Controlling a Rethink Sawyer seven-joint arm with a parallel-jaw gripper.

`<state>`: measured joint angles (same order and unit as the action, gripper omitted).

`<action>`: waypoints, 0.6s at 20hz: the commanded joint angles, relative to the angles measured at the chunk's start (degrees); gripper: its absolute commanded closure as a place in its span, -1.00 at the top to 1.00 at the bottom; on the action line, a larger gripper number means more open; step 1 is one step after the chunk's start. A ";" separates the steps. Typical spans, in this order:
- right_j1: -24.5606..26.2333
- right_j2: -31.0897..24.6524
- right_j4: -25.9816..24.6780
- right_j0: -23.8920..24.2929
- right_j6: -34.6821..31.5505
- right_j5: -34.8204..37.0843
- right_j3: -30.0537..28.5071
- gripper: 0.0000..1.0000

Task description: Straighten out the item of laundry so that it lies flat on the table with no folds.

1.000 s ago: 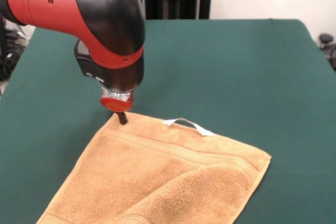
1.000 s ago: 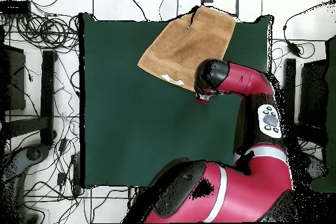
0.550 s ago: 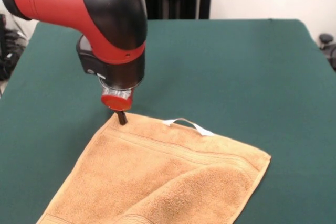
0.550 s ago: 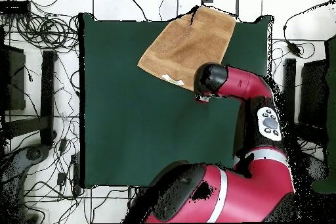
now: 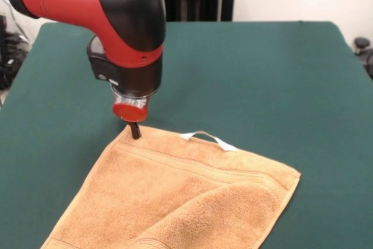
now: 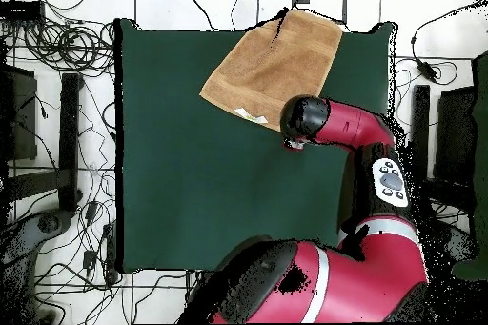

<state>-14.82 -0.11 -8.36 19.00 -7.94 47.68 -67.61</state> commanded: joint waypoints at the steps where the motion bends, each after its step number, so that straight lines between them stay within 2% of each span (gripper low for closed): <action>1: 18.41 0.92 -8.85 1.86 -20.44 -31.92 -4.49 1.00; 12: 18.27 0.12 -7.88 2.67 -19.34 -31.36 -4.88 1.00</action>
<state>-15.18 0.08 -8.39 18.89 -7.94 45.94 -68.60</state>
